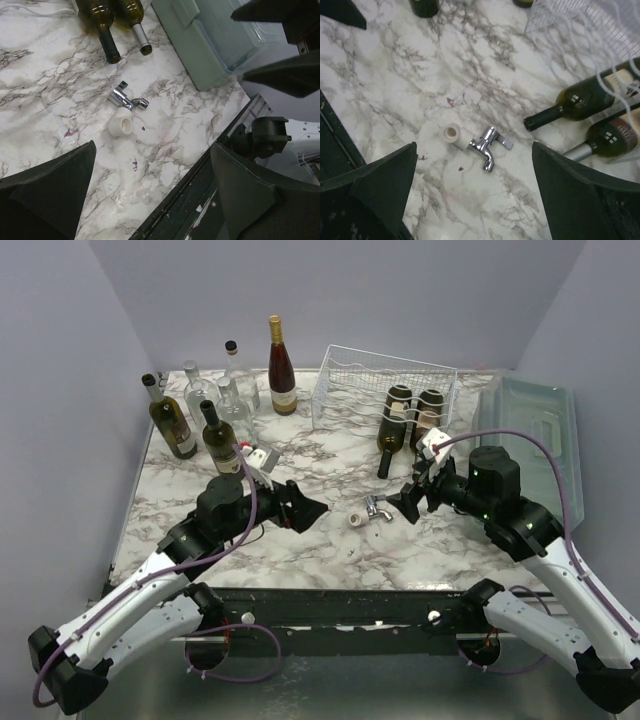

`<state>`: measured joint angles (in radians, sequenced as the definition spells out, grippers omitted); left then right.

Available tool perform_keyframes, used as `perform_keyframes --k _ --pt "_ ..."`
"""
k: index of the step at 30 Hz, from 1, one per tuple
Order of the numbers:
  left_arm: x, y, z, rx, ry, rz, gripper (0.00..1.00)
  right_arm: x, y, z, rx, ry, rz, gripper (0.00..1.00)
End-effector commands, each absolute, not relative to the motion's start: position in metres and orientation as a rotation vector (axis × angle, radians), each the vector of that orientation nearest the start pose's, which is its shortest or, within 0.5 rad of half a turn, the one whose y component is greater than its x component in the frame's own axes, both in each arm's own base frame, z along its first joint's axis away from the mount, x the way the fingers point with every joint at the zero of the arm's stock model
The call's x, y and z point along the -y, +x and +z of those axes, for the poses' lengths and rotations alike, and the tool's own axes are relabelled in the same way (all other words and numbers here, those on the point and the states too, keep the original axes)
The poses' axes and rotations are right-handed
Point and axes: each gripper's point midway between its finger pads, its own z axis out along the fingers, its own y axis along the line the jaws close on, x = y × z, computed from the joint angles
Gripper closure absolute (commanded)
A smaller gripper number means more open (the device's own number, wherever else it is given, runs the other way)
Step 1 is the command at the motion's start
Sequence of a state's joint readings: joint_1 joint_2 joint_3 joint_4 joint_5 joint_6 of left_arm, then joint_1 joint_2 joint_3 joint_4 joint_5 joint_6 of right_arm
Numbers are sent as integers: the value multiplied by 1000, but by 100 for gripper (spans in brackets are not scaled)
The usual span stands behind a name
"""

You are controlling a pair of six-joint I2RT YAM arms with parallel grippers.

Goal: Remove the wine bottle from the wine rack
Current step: Place the wine bottle at the center of the board, then pick up the wine bottle from the wine rack.

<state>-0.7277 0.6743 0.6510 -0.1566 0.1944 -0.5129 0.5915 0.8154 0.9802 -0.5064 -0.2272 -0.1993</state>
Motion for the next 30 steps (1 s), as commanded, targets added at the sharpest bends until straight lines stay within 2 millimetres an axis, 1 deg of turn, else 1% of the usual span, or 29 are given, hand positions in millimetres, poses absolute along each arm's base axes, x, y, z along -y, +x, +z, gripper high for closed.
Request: perform_keyframes --k 1,3,5,8,12,16,18,21,25,26,28,29,30 --pt "245 204 268 -1842 262 -1008 1 -190 190 242 -1849 -914 662 1" --pt "251 212 265 -1866 255 -988 1 -186 185 239 -1861 -915 676 0" --pt "259 218 261 -1894 260 -977 1 -180 186 245 -1864 -896 653 0" --pt "272 227 255 -1931 264 -965 1 -169 197 255 -1873 -839 584 0" --pt "290 243 247 -1968 258 -940 1 -157 211 270 -1839 -730 544 1" --pt "314 256 240 -1988 276 -958 1 -142 225 276 -1811 -626 473 0" --pt "328 264 234 -2007 283 -962 1 -136 232 275 -1821 -591 439 0" --pt "345 277 229 -2011 290 -961 2 -136 242 277 -1832 -557 423 1" --pt "363 300 219 -2017 261 -933 3 -144 253 283 -1807 -514 468 0" --pt "368 304 214 -2018 261 -931 3 -144 256 285 -1790 -511 476 1" --pt "376 311 207 -2023 258 -932 3 -134 264 288 -1777 -472 448 1" --pt "376 319 202 -2022 237 -902 3 -131 268 290 -1766 -454 427 0" --pt "378 322 199 -2019 231 -897 3 -126 271 291 -1768 -384 422 0"
